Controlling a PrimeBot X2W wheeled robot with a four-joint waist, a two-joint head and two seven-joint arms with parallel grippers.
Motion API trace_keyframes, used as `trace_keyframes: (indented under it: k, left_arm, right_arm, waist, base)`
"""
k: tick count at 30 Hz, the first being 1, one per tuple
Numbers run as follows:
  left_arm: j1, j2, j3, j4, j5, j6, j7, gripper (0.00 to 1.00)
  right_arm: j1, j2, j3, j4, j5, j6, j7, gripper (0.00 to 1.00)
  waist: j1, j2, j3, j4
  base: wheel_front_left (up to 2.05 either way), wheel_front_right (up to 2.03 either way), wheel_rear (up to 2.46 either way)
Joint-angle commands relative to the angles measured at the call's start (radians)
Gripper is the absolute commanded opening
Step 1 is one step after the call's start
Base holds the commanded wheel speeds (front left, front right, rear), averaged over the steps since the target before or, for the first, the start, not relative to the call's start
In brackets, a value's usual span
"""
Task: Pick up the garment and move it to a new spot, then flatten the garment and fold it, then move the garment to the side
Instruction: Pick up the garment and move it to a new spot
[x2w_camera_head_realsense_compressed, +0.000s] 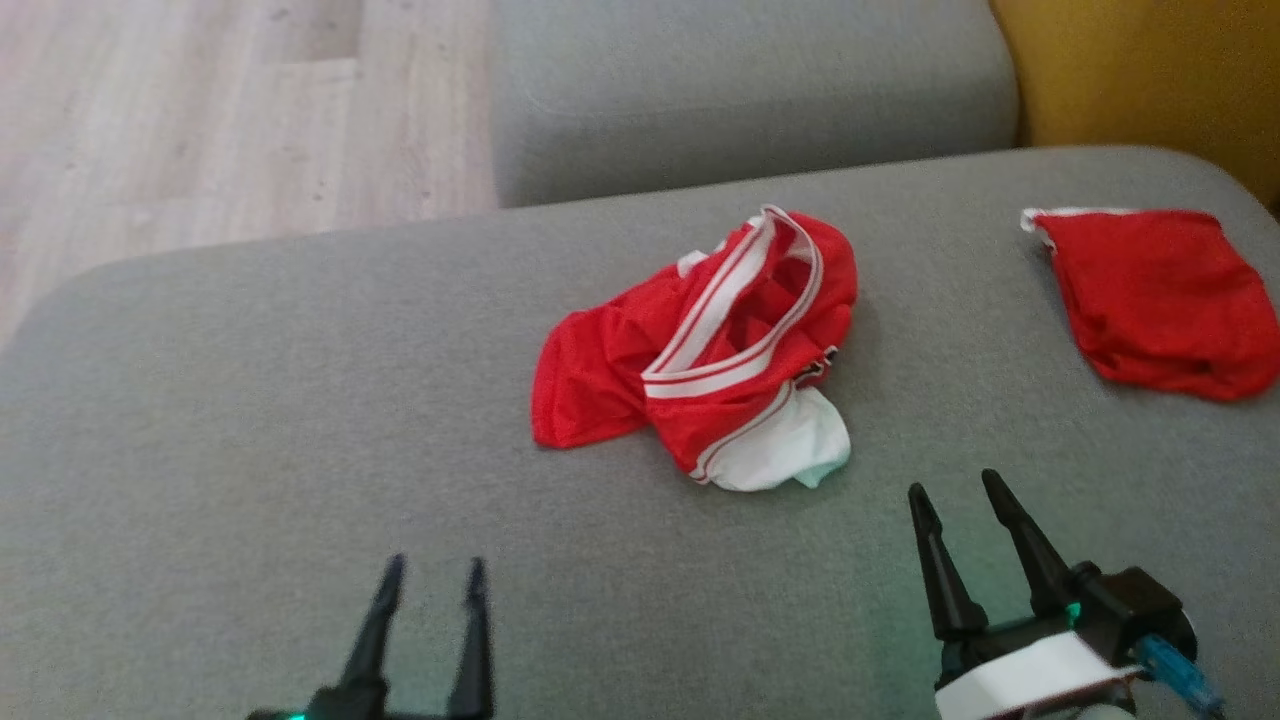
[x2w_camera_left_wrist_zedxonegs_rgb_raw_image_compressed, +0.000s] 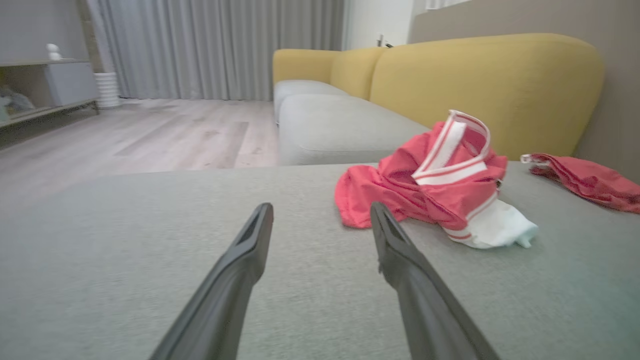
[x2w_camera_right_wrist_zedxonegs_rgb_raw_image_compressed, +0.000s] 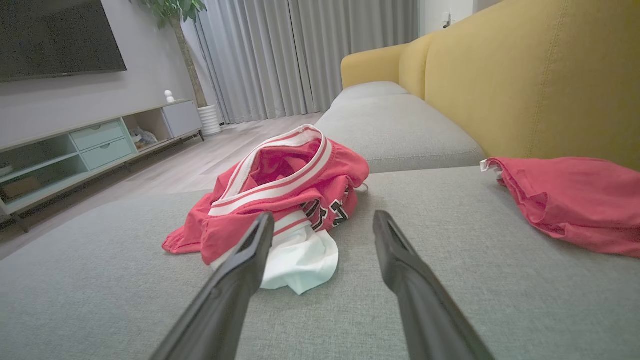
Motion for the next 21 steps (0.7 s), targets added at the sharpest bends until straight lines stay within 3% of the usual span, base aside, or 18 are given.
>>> trace_keyframes:
  k: [1, 12, 21]
  left_arm:
    - [-0.087, -0.007, 0.005, -0.003, -0.016, -0.011, -0.01, 1.0]
    - [-0.369, -0.007, -0.169, 0.297, -0.121, -0.069, -0.01, 1.0]
    - [-0.538, -0.007, -0.216, 0.483, -0.247, -0.085, -0.01, 1.0]
  right_arm:
    - [-0.059, -0.019, 0.026, -0.041, -0.002, 0.007, -0.005, 1.0]
    - [-0.141, -0.03, 0.05, -0.082, -0.004, 0.007, -0.005, 1.0]
    - [-0.177, -0.022, 0.056, -0.086, 0.002, 0.007, -0.005, 1.0]
  waist:
    - [0.0, 0.0, 0.033, -0.034]
    - [0.0, 0.0, 0.174, -0.181]
    - [0.0, 0.0, 0.234, -0.279]
  base:
    - [0.0, 0.0, 0.0]
    - [0.0, 0.0, 0.0]
    - [0.0, 0.0, 0.0]
